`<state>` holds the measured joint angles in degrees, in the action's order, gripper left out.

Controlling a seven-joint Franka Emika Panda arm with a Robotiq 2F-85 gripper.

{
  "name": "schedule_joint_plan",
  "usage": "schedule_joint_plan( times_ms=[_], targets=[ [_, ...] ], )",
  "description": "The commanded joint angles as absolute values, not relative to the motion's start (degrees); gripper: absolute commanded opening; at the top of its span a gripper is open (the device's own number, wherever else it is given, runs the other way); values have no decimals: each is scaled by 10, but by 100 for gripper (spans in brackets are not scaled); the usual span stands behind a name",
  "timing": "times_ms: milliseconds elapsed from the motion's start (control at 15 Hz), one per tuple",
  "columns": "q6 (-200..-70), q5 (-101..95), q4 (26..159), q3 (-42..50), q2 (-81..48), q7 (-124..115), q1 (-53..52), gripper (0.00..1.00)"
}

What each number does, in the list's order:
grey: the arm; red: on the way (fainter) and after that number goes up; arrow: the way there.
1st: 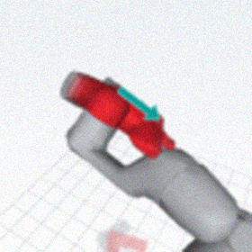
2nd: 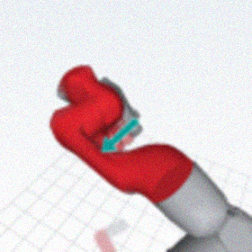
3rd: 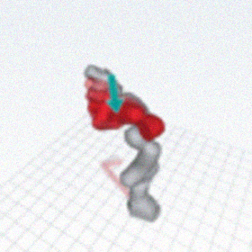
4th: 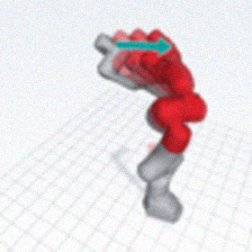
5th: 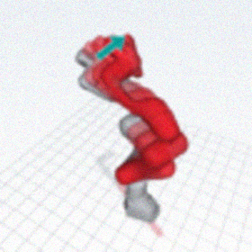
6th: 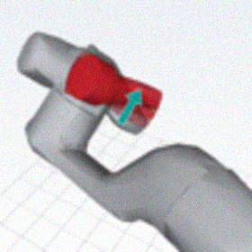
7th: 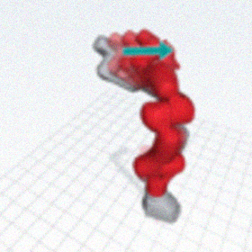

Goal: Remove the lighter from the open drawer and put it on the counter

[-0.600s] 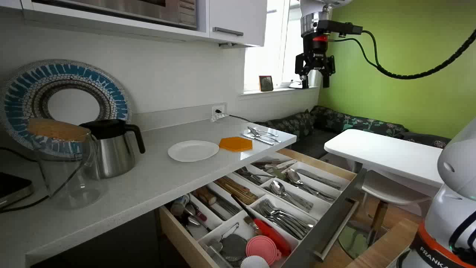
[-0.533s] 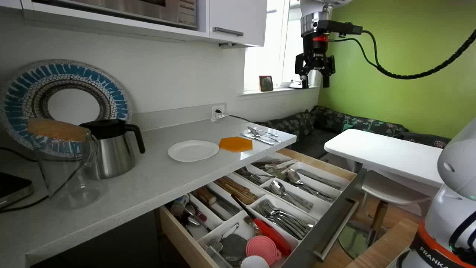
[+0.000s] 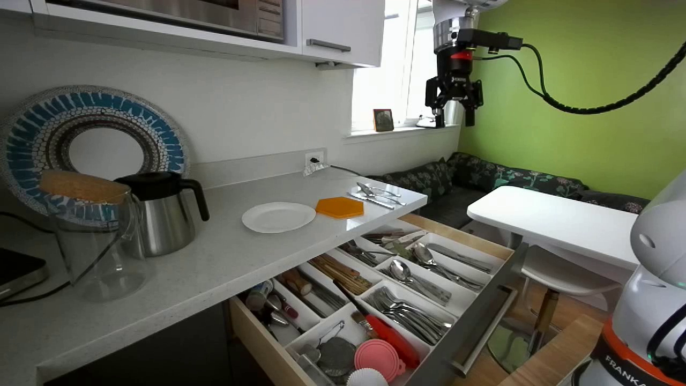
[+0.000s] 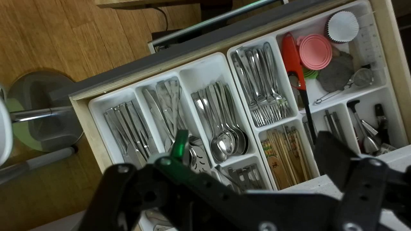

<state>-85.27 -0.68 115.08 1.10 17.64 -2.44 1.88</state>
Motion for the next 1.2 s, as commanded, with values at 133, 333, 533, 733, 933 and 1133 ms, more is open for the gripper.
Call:
schedule_joint_plan(
  times_ms=[133, 333, 533, 733, 933, 1133],
  targets=[
    [-852, -7, 1150, 12, 176, -24, 18, 100],
    [-862, -9, 1143, -5, 168, -16, 3, 100],
    [-888, -6, 1144, -42, 160, -21, -26, 100],
    [-918, 12, 1149, -78, 143, -45, -56, 100],
    [-972, 53, 1168, -98, 126, -63, -80, 100],
    [-1068, 125, 1206, -109, 111, -55, -102, 100]
  ],
)
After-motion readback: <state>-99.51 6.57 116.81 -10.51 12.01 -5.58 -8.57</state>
